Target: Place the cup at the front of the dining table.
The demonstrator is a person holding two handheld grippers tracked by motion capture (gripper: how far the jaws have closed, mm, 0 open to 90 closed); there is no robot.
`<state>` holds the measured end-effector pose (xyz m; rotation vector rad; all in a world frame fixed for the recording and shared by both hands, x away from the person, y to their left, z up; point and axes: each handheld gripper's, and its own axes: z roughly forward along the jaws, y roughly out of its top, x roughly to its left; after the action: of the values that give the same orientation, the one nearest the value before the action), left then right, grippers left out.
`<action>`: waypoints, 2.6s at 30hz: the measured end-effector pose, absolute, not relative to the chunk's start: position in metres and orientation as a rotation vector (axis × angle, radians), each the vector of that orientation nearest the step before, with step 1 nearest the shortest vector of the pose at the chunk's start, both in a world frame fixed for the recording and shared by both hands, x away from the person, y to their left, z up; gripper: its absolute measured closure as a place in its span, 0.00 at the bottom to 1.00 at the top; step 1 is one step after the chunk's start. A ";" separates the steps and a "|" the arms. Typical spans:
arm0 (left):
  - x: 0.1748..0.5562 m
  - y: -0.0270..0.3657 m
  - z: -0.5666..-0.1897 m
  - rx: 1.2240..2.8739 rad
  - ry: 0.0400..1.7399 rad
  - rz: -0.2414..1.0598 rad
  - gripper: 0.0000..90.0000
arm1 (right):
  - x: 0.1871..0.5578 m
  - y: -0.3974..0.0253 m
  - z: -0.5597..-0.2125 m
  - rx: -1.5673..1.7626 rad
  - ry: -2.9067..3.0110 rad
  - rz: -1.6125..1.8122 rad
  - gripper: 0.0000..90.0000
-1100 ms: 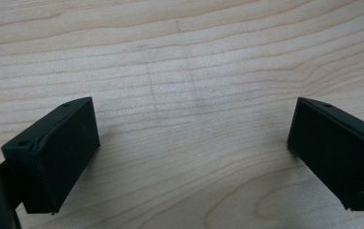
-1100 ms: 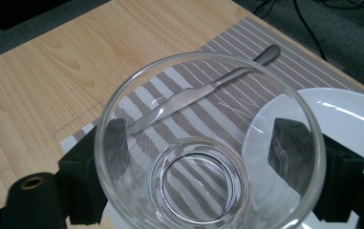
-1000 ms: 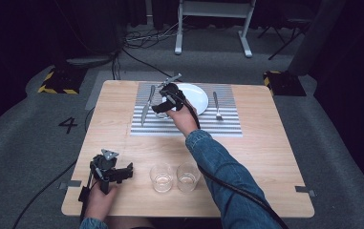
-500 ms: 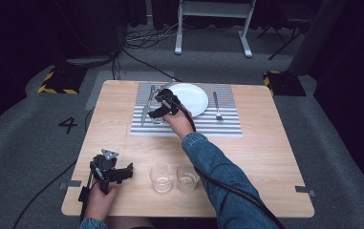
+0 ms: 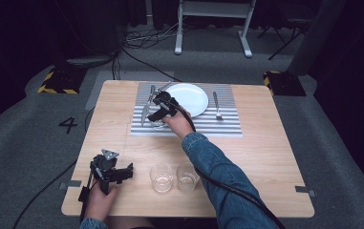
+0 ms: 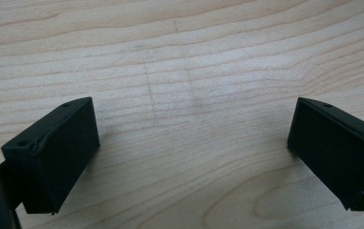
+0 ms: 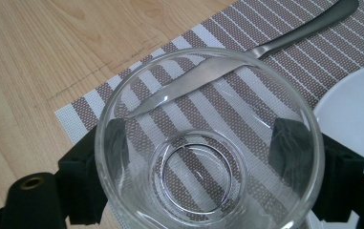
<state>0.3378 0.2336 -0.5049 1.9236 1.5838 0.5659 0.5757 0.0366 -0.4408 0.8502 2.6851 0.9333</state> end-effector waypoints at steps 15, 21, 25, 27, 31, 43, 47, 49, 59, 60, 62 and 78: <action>0.338 0.234 -0.505 1.927 1.582 0.566 0.04 | 0.565 0.023 -0.424 0.797 2.687 0.918 0.17; 0.338 0.234 -0.505 1.927 1.582 0.566 0.04 | 0.556 0.008 -0.405 0.774 2.658 0.973 0.17; 0.338 0.234 -0.505 1.932 1.580 0.573 0.04 | 0.549 -0.007 -0.389 0.780 2.639 1.020 0.17; 0.338 0.234 -0.505 1.930 1.581 0.574 0.04 | 0.546 -0.014 -0.383 0.780 2.634 1.032 0.17; 0.338 0.234 -0.505 1.930 1.583 0.575 0.04 | 0.538 -0.029 -0.369 0.772 2.623 1.038 0.17; 0.338 0.234 -0.505 1.929 1.584 0.570 0.04 | 0.513 -0.070 -0.342 0.766 2.603 1.074 0.17; 0.338 0.234 -0.505 1.929 1.584 0.570 0.04 | 0.506 -0.084 -0.338 0.774 2.595 1.097 0.17; 0.338 0.234 -0.505 1.929 1.584 0.570 0.04 | 0.501 -0.092 -0.334 0.781 2.591 1.111 0.17; 0.338 0.233 -0.505 1.925 1.590 0.573 0.04 | 0.470 -0.127 -0.309 0.762 2.534 1.183 0.17; 0.338 0.233 -0.505 1.925 1.589 0.573 0.04 | 0.468 -0.130 -0.308 0.768 2.533 1.179 0.17; 0.338 0.233 -0.505 1.925 1.590 0.573 0.04 | 0.464 -0.137 -0.306 0.772 2.525 1.176 0.17; 0.338 0.233 -0.505 1.924 1.590 0.574 0.04 | 0.443 -0.197 -0.318 0.856 2.488 1.140 0.17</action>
<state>0.3382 0.2331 -0.5048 1.9240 1.5903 0.5737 0.4428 -0.1973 -0.3180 0.8562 2.4877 1.1399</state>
